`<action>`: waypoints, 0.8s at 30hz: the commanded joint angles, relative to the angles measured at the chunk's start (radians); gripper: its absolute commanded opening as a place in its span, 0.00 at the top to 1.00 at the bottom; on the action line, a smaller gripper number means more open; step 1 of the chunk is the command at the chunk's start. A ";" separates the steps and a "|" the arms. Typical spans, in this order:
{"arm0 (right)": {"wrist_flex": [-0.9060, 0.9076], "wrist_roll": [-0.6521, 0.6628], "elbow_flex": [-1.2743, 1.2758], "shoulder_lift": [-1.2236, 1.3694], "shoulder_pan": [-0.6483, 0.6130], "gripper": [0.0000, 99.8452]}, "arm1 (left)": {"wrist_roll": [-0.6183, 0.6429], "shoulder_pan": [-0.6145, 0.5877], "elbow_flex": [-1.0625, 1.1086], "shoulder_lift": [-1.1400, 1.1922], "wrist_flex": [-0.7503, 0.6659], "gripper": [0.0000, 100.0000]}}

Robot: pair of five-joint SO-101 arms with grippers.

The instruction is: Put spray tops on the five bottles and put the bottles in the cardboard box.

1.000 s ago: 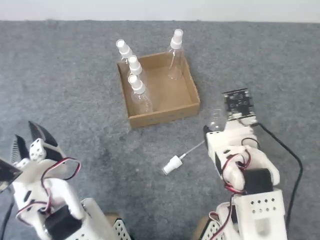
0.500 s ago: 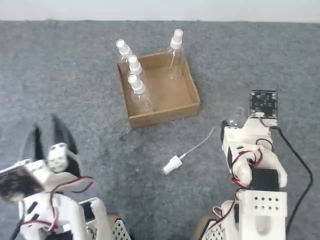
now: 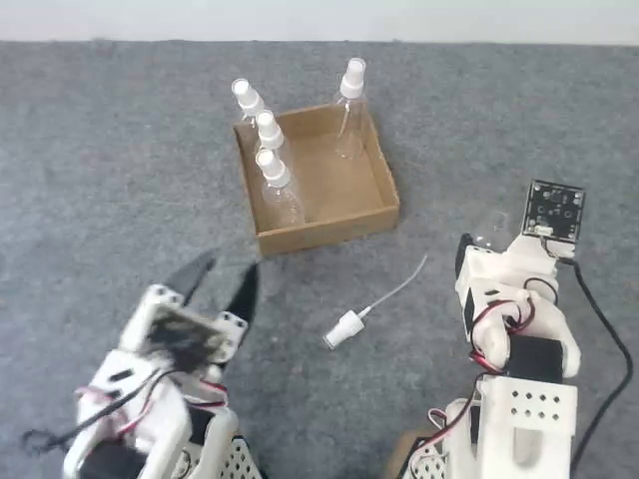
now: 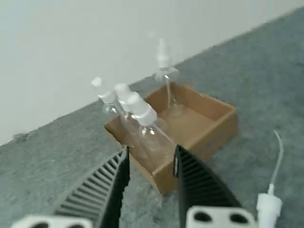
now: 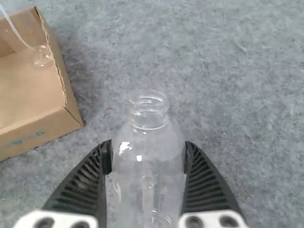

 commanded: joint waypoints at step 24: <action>-0.070 -0.032 -0.017 -0.030 0.143 0.98 | -0.058 0.390 0.004 0.819 -0.216 0.82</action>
